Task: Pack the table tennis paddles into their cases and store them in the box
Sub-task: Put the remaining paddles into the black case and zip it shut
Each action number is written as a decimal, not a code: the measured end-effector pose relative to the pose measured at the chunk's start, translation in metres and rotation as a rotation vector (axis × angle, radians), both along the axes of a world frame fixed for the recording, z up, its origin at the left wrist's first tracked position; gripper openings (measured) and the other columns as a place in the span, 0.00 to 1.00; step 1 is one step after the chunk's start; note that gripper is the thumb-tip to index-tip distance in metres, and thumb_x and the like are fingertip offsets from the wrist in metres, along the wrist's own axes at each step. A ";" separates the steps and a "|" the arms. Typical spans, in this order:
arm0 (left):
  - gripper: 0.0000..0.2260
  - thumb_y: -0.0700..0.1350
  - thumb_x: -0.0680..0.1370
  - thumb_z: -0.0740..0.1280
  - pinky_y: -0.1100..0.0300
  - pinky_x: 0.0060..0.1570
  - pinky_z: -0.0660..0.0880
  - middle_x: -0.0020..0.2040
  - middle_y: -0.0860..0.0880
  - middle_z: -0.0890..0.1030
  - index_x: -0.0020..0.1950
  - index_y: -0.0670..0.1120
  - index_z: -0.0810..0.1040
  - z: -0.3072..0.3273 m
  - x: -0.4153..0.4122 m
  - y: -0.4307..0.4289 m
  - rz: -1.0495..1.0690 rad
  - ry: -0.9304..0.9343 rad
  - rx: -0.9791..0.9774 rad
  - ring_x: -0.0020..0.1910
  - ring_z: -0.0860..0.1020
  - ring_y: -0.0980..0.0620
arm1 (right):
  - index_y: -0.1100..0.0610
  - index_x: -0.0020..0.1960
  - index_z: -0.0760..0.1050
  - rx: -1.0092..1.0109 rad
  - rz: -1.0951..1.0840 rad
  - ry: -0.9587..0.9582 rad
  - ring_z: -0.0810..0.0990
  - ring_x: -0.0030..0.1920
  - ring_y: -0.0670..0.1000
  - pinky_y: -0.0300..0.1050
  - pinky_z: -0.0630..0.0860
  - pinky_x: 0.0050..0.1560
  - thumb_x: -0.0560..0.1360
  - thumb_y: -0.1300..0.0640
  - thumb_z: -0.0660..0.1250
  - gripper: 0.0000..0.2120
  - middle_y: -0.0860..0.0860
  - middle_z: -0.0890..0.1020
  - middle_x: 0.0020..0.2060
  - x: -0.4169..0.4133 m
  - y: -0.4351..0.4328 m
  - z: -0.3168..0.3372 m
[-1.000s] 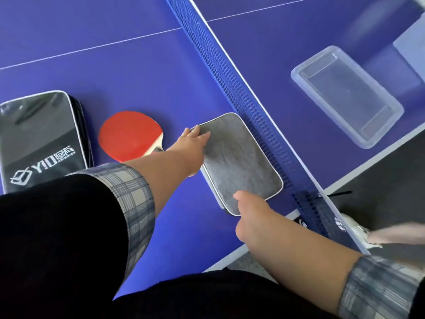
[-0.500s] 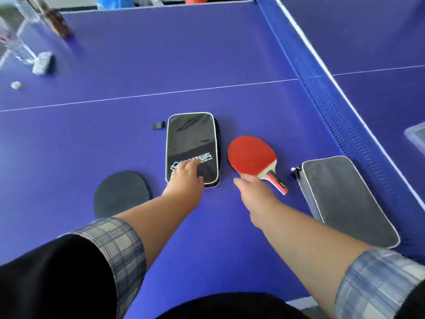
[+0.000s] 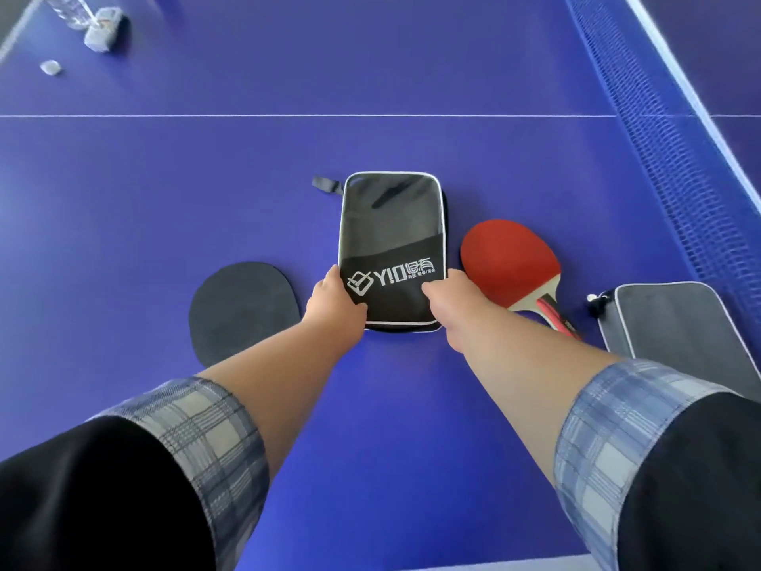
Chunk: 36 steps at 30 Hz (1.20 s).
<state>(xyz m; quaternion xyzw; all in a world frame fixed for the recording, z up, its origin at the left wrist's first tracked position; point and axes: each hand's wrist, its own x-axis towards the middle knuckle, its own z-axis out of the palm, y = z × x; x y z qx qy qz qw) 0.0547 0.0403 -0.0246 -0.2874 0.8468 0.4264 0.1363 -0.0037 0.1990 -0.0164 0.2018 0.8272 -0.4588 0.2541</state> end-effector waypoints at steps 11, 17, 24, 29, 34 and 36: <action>0.22 0.42 0.74 0.68 0.49 0.49 0.79 0.60 0.53 0.75 0.65 0.57 0.67 0.035 0.133 0.074 -0.184 0.044 0.069 0.51 0.78 0.50 | 0.48 0.53 0.75 0.080 0.067 0.020 0.79 0.48 0.54 0.45 0.75 0.38 0.73 0.56 0.61 0.10 0.49 0.79 0.49 0.132 0.096 0.044; 0.25 0.43 0.73 0.70 0.53 0.49 0.77 0.61 0.52 0.74 0.67 0.57 0.66 0.019 0.182 0.126 -0.147 -0.082 0.080 0.51 0.78 0.50 | 0.50 0.57 0.75 0.068 0.149 -0.033 0.80 0.50 0.54 0.47 0.79 0.43 0.74 0.57 0.62 0.12 0.50 0.79 0.52 0.174 0.153 0.029; 0.24 0.45 0.72 0.73 0.47 0.55 0.77 0.60 0.48 0.75 0.65 0.51 0.68 0.008 0.197 0.148 -0.111 -0.180 -0.028 0.52 0.78 0.47 | 0.51 0.59 0.74 0.023 0.275 -0.104 0.79 0.53 0.54 0.48 0.78 0.50 0.76 0.55 0.63 0.12 0.51 0.78 0.56 0.187 0.177 0.011; 0.27 0.47 0.73 0.73 0.49 0.52 0.78 0.62 0.47 0.72 0.68 0.49 0.64 0.009 0.198 0.155 -0.066 -0.202 -0.074 0.52 0.77 0.46 | 0.49 0.59 0.76 0.016 0.287 -0.007 0.81 0.50 0.54 0.54 0.82 0.53 0.75 0.55 0.62 0.13 0.51 0.78 0.56 0.179 0.179 0.010; 0.39 0.51 0.74 0.72 0.45 0.54 0.78 0.68 0.45 0.68 0.78 0.50 0.53 0.007 0.200 0.157 -0.104 -0.246 -0.095 0.59 0.75 0.42 | 0.51 0.62 0.76 0.099 0.289 -0.043 0.80 0.52 0.57 0.53 0.81 0.54 0.74 0.52 0.62 0.17 0.53 0.77 0.59 0.174 0.176 0.009; 0.40 0.51 0.74 0.72 0.46 0.54 0.79 0.68 0.45 0.68 0.79 0.50 0.51 0.008 0.199 0.156 -0.124 -0.259 -0.096 0.60 0.75 0.42 | 0.51 0.60 0.77 0.158 0.313 -0.011 0.79 0.51 0.58 0.54 0.81 0.52 0.74 0.51 0.62 0.16 0.54 0.77 0.57 0.173 0.173 0.011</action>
